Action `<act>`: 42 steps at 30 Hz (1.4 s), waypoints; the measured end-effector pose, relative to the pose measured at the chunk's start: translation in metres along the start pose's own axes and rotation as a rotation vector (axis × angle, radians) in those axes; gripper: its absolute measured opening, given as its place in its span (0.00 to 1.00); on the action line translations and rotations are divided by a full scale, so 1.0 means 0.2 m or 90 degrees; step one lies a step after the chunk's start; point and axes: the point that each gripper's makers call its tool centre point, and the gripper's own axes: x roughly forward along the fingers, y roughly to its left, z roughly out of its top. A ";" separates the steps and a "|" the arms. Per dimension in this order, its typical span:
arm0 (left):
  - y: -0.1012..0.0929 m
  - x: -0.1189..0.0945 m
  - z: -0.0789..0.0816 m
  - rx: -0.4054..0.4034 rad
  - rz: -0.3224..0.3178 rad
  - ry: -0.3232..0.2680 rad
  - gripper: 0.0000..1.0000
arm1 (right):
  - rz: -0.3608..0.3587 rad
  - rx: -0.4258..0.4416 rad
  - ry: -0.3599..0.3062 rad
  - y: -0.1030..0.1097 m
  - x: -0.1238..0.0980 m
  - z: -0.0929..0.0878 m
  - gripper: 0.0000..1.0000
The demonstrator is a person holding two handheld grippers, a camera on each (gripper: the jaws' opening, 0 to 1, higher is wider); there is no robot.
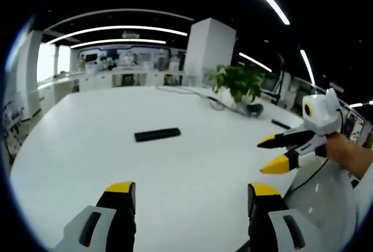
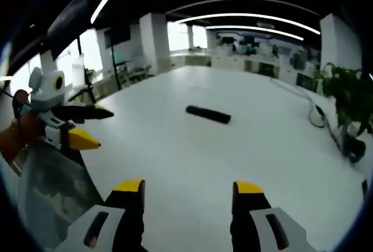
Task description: Press the specified remote control buttons in sequence, fully releasing each button before pressing the next.
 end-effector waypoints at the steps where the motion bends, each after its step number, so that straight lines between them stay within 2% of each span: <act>1: 0.00 0.00 0.00 0.001 0.001 0.000 0.81 | -0.002 0.000 -0.001 0.00 0.00 0.00 0.58; 7: 0.01 0.00 0.00 0.001 -0.002 0.006 0.81 | 0.019 -0.006 0.004 0.01 -0.01 -0.01 0.58; 29: 0.03 -0.01 0.01 0.009 -0.001 0.004 0.81 | 0.022 -0.021 0.008 0.01 0.01 0.00 0.58; 42: 0.03 -0.01 -0.02 0.005 -0.002 0.012 0.81 | 0.025 -0.022 0.013 0.02 0.02 -0.01 0.57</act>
